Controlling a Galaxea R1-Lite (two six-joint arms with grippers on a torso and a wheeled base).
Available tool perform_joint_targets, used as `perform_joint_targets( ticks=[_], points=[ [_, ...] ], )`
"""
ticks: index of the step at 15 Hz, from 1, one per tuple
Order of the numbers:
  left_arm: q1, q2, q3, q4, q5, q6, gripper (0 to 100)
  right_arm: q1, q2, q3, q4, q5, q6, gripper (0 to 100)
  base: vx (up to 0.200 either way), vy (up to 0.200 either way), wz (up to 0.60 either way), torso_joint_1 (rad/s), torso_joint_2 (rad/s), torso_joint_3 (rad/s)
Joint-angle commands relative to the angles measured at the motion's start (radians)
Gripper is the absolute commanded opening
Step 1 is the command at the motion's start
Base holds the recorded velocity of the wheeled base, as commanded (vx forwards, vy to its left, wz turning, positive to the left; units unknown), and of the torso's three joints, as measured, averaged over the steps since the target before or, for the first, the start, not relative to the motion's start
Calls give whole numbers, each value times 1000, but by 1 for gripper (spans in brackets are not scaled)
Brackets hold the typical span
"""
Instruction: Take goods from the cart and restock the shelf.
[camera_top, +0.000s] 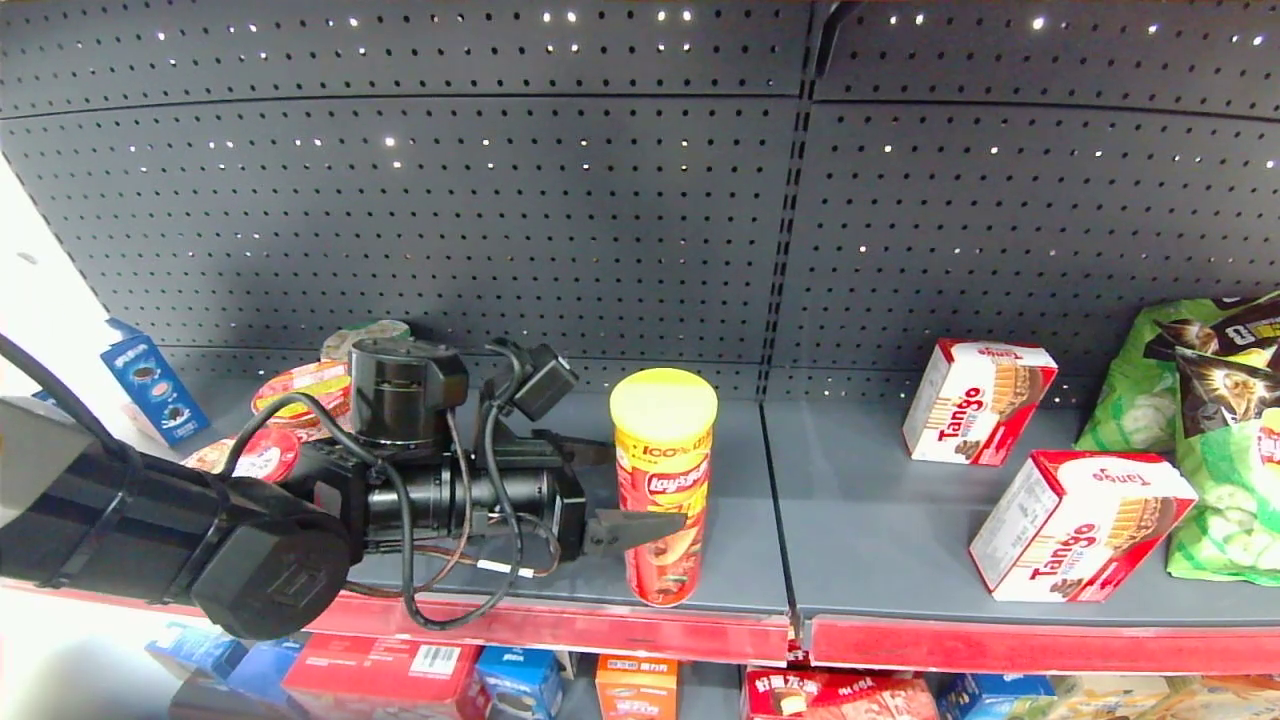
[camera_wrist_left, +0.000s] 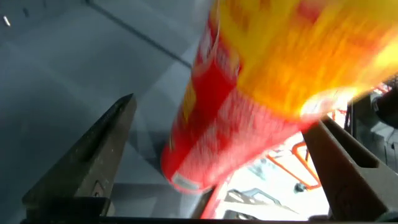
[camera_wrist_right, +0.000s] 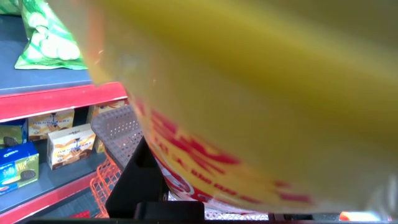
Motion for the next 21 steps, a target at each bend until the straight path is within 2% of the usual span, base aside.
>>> perform_joint_targets(
  ticks=[1,3,8,12,18,21],
  points=[
    [8,-11,26,-1,2,0,100,0,0,-1,0,0,-1,0,0,0,0,0,0,0],
    [10,-24,46,-1,0,0,100,0,0,-1,0,0,-1,0,0,0,0,0,0,0],
    [77,-41,89,-1,2,0,100,0,0,-2,0,2,2,0,0,0,0,0,0,0],
    [86,-50,112,-1,2,0,100,0,0,-7,0,2,4,0,0,0,0,0,0,0],
    [131,-96,160,0,10,-1,100,0,0,-16,-1,2,6,0,0,0,0,0,0,0],
    [177,-254,233,20,74,-6,100,0,0,-19,-1,2,7,0,0,0,0,0,0,0]
  ],
)
